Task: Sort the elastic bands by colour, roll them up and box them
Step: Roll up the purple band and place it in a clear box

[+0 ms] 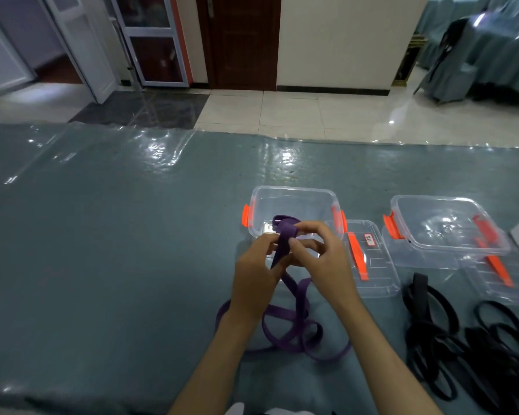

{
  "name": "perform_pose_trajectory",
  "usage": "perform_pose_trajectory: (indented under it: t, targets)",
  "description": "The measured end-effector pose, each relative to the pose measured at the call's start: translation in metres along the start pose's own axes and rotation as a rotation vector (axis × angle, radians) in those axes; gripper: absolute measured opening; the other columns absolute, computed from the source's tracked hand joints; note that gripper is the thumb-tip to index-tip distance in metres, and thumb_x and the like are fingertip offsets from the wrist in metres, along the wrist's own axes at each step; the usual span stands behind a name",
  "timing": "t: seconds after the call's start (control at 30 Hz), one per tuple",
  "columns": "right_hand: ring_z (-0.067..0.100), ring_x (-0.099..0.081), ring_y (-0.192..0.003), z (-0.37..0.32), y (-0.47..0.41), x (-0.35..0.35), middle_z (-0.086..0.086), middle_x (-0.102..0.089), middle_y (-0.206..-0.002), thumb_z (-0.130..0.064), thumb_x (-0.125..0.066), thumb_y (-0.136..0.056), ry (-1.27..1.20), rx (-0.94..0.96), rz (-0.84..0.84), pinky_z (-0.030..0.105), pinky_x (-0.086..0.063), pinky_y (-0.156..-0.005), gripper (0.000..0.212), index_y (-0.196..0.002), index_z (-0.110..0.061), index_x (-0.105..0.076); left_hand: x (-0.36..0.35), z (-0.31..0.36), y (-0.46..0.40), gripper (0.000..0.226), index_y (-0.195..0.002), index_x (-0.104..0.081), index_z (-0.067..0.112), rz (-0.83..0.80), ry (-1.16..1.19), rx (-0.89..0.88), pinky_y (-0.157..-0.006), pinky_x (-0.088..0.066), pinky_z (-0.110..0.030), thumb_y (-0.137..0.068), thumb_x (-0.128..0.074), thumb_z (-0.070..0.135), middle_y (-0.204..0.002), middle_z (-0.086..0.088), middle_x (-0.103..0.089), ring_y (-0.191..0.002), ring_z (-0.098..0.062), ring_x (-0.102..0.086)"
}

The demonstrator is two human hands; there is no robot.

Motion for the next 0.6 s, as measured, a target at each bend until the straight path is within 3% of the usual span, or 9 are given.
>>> perform_pose_trajectory:
  t: [0.07, 0.13, 0.23, 0.33, 0.47, 0.6]
  targets:
    - [0.024, -0.077, -0.098, 0.001, -0.001, 0.004, 0.0, -0.074, -0.109, -0.005, -0.071, -0.098, -0.061, -0.023, 0.003, 0.045, -0.068, -0.074, 0.021, -0.117, -0.015, -0.069, 0.003, 0.003, -0.001, 0.03, -0.124, -0.067, 0.029, -0.003, 0.135, 0.005, -0.091, -0.057, -0.016, -0.096, -0.075, 0.03, -0.112, 0.015, -0.074, -0.102, 0.0, -0.07]
    - [0.025, -0.075, -0.105, 0.003, -0.002, 0.007, 0.006, -0.076, -0.113, -0.003, -0.068, -0.099, -0.073, -0.033, -0.03, 0.048, -0.067, -0.078, 0.024, -0.122, -0.01, -0.07, 0.006, 0.002, -0.002, 0.031, -0.12, -0.066, 0.041, 0.012, 0.35, 0.139, -0.087, -0.061, -0.024, -0.094, -0.078, 0.028, -0.107, 0.017, -0.077, -0.101, -0.008, -0.075]
    - [0.017, -0.07, -0.115, 0.002, -0.003, 0.01, 0.001, -0.075, -0.12, -0.005, -0.069, -0.099, 0.058, 0.005, -0.083, 0.038, -0.064, -0.089, 0.03, -0.127, -0.015, -0.072, 0.004, -0.003, -0.001, 0.04, -0.125, -0.068, 0.03, 0.038, 0.456, 0.316, -0.084, -0.063, -0.029, -0.089, -0.084, 0.021, -0.1, 0.008, -0.079, -0.095, -0.015, -0.077]
    - [0.007, -0.066, -0.113, -0.001, -0.003, 0.006, -0.009, -0.068, -0.12, -0.017, -0.073, -0.098, 0.137, 0.05, -0.081, 0.023, -0.059, -0.086, 0.03, -0.126, -0.028, -0.072, 0.004, 0.0, -0.003, 0.028, -0.119, -0.074, 0.021, 0.048, 0.273, 0.176, -0.082, -0.062, -0.023, -0.092, -0.08, 0.014, -0.106, 0.007, -0.076, -0.097, -0.009, -0.073]
    - [0.019, -0.07, -0.087, -0.006, -0.002, 0.0, -0.011, -0.07, -0.091, -0.041, -0.078, -0.088, 0.111, 0.049, -0.024, 0.029, -0.064, -0.073, 0.034, -0.118, -0.027, -0.074, 0.008, 0.004, -0.008, 0.015, -0.107, -0.076, 0.004, 0.12, 0.07, -0.038, -0.082, -0.058, -0.02, -0.093, -0.078, 0.005, -0.104, -0.002, -0.07, -0.093, -0.006, -0.067]
    - [0.018, -0.076, -0.082, -0.007, -0.003, -0.003, -0.007, -0.073, -0.087, -0.03, -0.078, -0.092, 0.086, 0.066, 0.024, 0.028, -0.065, -0.072, 0.026, -0.115, -0.021, -0.075, 0.007, 0.001, -0.011, 0.017, -0.111, -0.073, 0.004, 0.049, 0.037, -0.1, -0.088, -0.059, -0.027, -0.095, -0.076, 0.005, -0.117, -0.005, -0.072, -0.103, -0.015, -0.067]
Point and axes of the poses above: each hand's wrist, its own y-axis away from the middle knuckle, its own x-axis out of the back of the hand, z = x × y, the point moved 2 cm from there along -y, towards the middle knuckle
